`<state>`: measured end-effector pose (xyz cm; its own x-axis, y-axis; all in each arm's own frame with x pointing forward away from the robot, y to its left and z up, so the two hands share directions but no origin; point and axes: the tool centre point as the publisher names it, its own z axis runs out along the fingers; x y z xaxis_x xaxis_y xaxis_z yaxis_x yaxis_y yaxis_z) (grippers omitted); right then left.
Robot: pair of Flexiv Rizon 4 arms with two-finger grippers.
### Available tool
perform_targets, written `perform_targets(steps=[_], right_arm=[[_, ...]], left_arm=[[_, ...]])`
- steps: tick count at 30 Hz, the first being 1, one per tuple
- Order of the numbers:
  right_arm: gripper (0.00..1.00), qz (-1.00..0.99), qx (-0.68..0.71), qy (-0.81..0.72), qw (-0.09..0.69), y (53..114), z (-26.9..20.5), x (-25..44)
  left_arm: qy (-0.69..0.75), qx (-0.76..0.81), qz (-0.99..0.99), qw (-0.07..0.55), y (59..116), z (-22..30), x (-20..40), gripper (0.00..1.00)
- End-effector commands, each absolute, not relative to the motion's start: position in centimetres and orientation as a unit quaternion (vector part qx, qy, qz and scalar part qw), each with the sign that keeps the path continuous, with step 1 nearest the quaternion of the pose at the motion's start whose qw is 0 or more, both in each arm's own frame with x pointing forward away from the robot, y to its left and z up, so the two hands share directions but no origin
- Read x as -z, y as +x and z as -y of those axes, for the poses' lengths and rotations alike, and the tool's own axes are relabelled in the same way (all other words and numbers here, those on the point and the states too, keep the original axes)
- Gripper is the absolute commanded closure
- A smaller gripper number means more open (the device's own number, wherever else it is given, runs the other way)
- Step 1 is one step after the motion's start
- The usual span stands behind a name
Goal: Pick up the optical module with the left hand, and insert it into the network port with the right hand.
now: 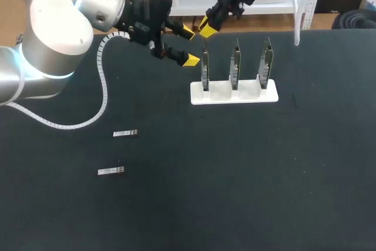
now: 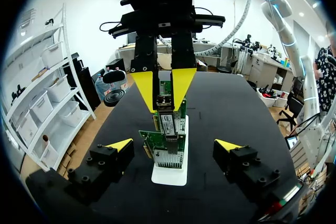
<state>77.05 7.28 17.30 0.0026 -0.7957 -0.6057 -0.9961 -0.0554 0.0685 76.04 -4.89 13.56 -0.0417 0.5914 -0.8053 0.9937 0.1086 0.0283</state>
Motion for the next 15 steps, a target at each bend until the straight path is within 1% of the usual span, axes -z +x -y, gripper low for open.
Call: perform_targets(steps=[1,15], right_arm=[[1.00,-0.658,-0.257,-0.680,0.199,76.93,-7.18,-17.02],[1.00,-0.656,-0.259,-0.679,0.206,76.76,-7.13,-17.26]], left_arm=[[0.602,0.292,-0.660,0.343,76.22,4.93,-13.53,0.00],[0.602,0.292,-0.660,0.343,76.22,4.93,-13.53,0.00]])
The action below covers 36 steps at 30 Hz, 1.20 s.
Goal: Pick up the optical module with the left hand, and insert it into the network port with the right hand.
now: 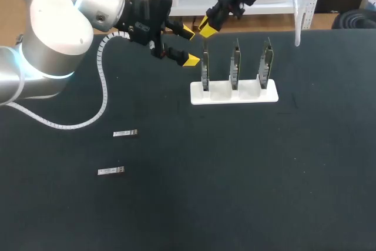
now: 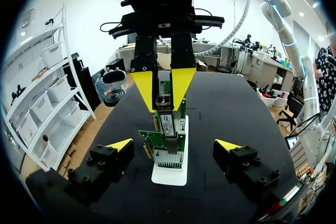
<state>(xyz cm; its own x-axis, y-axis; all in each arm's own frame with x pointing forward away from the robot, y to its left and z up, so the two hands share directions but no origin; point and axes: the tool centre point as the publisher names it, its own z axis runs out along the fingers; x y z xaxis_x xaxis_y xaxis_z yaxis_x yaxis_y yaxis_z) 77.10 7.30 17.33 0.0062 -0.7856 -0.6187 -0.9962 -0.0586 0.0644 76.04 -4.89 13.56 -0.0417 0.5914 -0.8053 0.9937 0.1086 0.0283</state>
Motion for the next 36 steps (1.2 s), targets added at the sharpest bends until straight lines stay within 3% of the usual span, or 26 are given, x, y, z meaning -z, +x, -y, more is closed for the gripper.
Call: perform_targets(steps=[1,36], right_arm=[[1.00,-0.656,-0.259,-0.679,0.206,76.74,-7.14,-17.26],[1.00,-0.659,-0.251,-0.677,0.209,76.38,-6.82,-17.24]], left_arm=[[0.602,0.292,-0.660,0.343,76.22,4.93,-13.53,0.00],[0.602,0.292,-0.660,0.343,76.22,4.93,-13.53,0.00]])
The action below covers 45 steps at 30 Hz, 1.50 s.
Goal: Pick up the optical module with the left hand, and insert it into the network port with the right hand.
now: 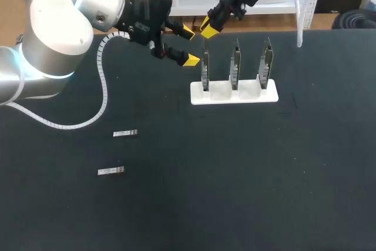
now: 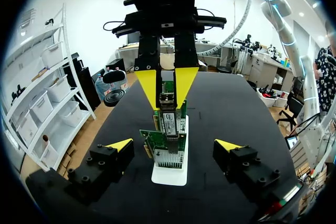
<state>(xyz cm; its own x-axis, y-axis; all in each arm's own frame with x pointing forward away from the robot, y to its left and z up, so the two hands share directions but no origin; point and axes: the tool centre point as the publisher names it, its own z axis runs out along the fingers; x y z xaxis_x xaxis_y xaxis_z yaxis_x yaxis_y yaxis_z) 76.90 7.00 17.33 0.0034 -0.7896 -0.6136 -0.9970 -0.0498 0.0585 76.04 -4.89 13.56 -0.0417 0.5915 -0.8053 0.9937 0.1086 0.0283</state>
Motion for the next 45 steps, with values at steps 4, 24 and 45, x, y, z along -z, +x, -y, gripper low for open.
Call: perform_targets(steps=[4,24,45], right_arm=[[1.00,-0.660,-0.252,-0.677,0.209,76.32,-6.84,-17.23],[1.00,-0.657,-0.246,-0.677,0.223,76.29,-6.71,-17.76],[1.00,-0.656,-0.233,-0.677,0.238,76.17,-6.65,-17.73]], left_arm=[[0.602,0.292,-0.660,0.343,76.22,4.93,-13.53,0.00],[0.602,0.292,-0.660,0.343,76.22,4.93,-13.53,0.00],[0.602,0.292,-0.660,0.343,76.22,4.93,-13.53,0.00]])
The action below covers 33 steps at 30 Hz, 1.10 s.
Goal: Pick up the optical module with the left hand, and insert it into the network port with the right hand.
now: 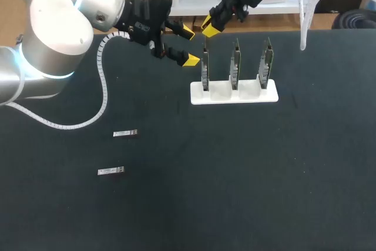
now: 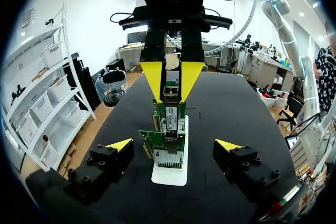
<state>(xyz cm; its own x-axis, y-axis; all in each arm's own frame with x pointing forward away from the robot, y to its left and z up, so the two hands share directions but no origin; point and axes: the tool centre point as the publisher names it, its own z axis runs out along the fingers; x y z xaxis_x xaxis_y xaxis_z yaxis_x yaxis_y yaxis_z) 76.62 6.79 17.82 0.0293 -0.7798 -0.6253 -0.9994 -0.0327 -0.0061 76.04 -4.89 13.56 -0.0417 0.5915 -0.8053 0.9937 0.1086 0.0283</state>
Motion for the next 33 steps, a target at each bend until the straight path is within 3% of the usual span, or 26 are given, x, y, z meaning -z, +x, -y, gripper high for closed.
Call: perform_targets(steps=[1,33], right_arm=[[1.00,-0.656,-0.234,-0.676,0.239,76.16,-6.65,-17.72],[1.00,-0.645,-0.248,-0.679,0.246,76.75,-6.80,-17.62]], left_arm=[[0.602,0.292,-0.660,0.343,76.22,4.93,-13.53,0.00],[0.602,0.292,-0.660,0.343,76.22,4.93,-13.53,0.00]])
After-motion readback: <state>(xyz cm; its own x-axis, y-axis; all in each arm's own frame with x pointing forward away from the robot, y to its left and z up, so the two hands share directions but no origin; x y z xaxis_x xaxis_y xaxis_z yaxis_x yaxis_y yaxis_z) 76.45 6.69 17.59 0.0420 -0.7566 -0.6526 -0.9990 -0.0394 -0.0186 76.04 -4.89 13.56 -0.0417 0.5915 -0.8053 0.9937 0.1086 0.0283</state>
